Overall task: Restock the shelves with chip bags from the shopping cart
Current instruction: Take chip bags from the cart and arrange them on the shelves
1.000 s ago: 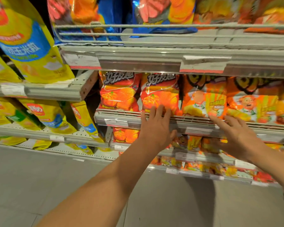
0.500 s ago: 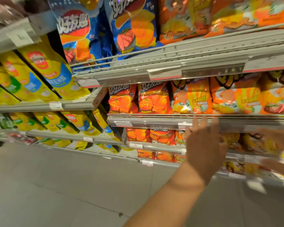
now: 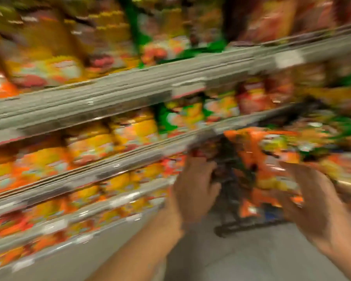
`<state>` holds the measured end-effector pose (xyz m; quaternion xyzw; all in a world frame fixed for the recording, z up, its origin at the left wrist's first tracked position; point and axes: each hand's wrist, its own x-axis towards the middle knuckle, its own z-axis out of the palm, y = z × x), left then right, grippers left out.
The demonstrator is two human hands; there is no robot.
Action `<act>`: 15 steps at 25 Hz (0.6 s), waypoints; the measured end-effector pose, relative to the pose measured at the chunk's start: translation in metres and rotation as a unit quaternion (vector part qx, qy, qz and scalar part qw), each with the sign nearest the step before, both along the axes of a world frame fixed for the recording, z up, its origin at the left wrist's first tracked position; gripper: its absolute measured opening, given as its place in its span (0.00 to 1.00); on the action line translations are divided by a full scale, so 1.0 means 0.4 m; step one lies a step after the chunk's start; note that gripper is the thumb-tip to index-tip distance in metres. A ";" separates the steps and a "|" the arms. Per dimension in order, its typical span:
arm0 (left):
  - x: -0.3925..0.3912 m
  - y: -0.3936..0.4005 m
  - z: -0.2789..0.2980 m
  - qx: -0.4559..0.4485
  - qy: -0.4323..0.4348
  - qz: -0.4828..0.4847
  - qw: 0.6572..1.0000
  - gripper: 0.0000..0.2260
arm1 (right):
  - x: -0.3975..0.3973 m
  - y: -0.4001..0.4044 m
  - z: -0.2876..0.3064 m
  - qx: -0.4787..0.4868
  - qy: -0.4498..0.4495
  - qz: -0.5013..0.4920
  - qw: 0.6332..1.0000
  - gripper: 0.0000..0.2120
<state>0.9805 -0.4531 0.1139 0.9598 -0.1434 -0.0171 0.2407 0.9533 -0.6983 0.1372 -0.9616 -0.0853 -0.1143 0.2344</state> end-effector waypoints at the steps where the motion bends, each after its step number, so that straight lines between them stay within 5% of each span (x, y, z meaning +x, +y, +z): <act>1: 0.034 -0.089 0.015 -0.013 -0.027 -0.020 0.999 0.23 | -0.011 -0.083 0.016 0.000 -0.002 -0.029 1.000 0.30; 5: 0.166 -0.403 0.030 -0.033 -0.012 -0.066 0.997 0.23 | -0.037 -0.382 -0.004 0.019 0.028 -0.181 0.983 0.27; 9: 0.306 -0.580 0.023 -0.039 -0.016 -0.062 0.997 0.29 | -0.019 -0.482 -0.039 0.068 0.075 -0.215 0.971 0.30; 13: 0.428 -0.585 0.019 -0.081 -0.119 0.020 0.989 0.35 | 0.058 -0.531 -0.050 0.113 0.084 -0.241 0.960 0.32; 15: 0.449 -0.529 -0.023 -0.153 -0.101 0.065 0.981 0.40 | 0.119 -0.564 -0.047 0.145 0.097 -0.290 0.941 0.32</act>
